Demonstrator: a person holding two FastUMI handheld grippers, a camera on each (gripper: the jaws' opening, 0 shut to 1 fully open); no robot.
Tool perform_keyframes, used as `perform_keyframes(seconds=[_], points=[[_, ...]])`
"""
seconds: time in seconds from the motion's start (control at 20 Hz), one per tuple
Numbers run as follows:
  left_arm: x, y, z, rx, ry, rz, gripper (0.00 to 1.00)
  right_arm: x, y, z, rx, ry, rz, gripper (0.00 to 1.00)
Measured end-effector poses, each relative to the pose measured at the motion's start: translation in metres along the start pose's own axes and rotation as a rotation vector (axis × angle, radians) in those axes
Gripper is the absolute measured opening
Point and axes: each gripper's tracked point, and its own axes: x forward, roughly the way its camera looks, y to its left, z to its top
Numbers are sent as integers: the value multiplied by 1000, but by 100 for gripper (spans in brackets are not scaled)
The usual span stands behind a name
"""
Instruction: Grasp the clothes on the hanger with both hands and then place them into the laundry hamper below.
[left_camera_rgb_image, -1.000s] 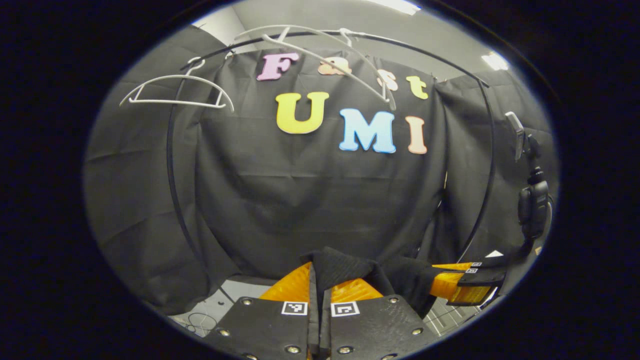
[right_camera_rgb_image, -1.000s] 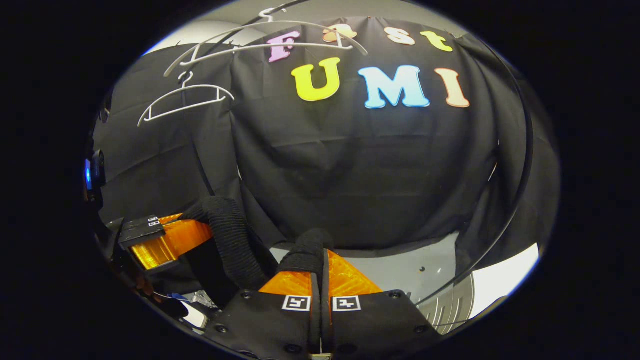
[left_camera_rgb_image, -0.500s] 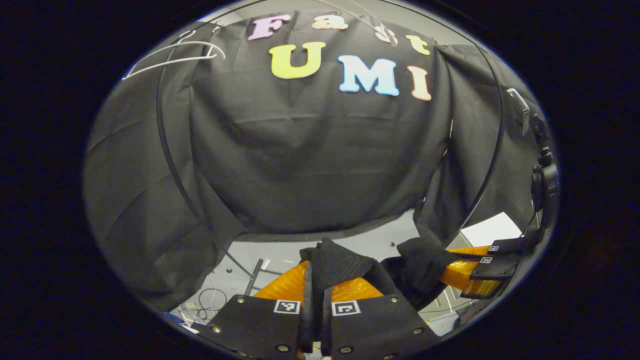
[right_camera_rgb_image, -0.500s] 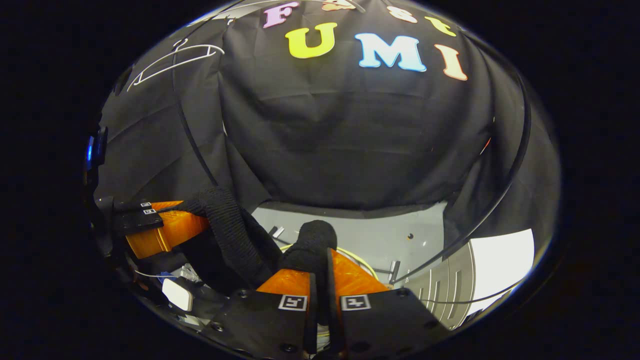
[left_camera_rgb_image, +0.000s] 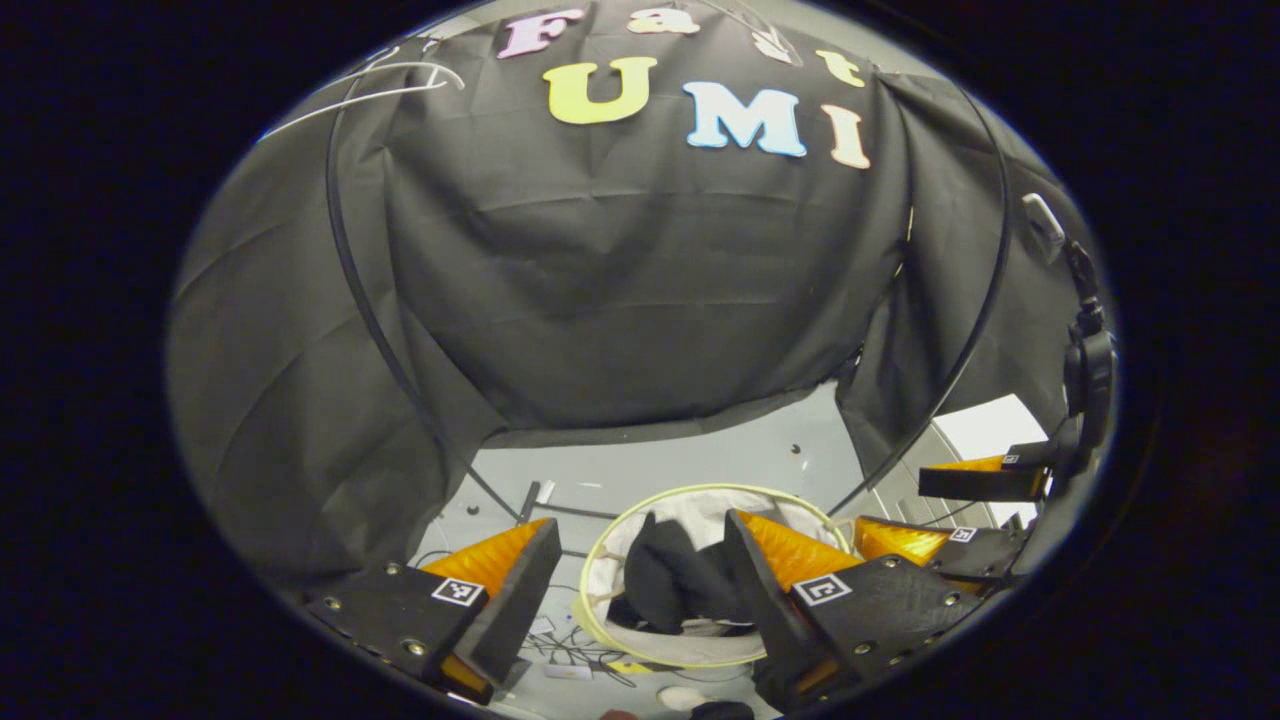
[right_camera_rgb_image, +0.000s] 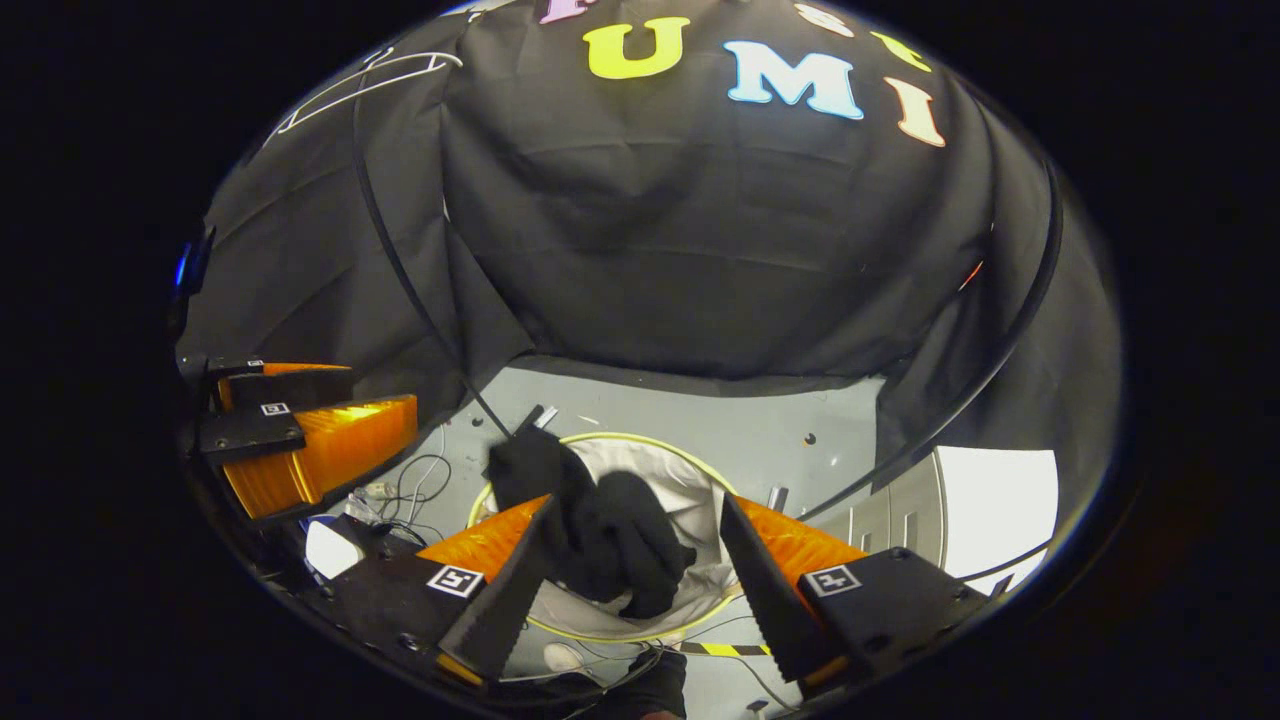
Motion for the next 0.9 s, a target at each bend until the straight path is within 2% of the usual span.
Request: perform_keyframes(seconds=[0.2,0.4,0.6,0.9], points=[[-20,6,23,41,-62,7,95,-12,-3,9,12,-49,-23,99],[-51,9,53,67,-149,2,96,-42,-9,35,48,-159,-55,99],[-93,6,92,87,-265,7,95,-84,-22,68,89,-284,-75,99],[-158,-10,147,80,-435,40,94,-160,-61,105,65,-464,-128,97]])
